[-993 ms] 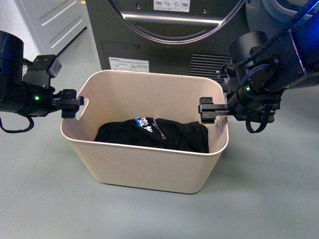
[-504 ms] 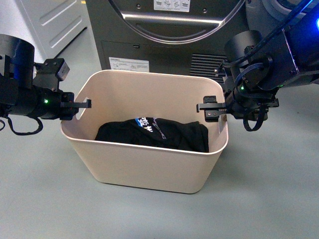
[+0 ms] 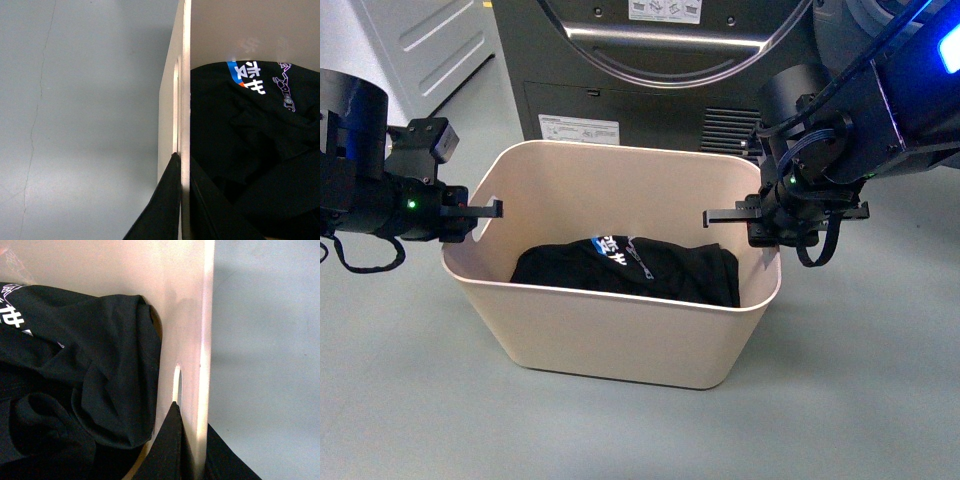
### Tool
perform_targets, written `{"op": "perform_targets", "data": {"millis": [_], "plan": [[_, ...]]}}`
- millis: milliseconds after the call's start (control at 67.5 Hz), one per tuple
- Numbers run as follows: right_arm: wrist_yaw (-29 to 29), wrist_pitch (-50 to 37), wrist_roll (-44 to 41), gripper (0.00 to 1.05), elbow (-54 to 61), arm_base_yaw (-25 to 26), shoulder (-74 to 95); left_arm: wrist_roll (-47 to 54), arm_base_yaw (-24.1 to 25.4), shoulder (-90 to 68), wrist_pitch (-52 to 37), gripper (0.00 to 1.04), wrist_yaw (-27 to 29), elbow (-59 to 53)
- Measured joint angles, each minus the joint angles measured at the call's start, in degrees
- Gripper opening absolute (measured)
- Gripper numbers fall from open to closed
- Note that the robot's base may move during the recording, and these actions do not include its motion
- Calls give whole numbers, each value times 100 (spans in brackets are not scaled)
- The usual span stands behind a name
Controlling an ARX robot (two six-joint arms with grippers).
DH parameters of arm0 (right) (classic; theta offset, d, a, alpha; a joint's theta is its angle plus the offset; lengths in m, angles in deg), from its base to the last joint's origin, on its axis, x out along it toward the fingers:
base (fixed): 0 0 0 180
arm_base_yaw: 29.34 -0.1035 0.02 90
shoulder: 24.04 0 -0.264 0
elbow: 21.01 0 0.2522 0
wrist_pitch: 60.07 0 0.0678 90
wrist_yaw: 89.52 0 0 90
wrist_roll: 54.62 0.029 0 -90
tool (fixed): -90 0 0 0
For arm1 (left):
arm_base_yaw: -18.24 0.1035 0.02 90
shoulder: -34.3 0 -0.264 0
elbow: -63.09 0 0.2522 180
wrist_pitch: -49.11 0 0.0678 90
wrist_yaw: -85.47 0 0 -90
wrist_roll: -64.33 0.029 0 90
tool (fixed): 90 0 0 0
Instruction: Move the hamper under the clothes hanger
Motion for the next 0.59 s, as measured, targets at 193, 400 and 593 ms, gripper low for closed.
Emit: {"op": "perform_targets", "data": {"millis": [193,400,593], "plan": [[22,50,-20,3,17,20,-114,-26,-4,251,127,4,0,-160],[96,-144,-26,3,170,20,-321,-26,-9,468,168,4,105,-179],[107,-168,-26,3,212,13,-354,-24,-9,511,173,4,111,-179]]}}
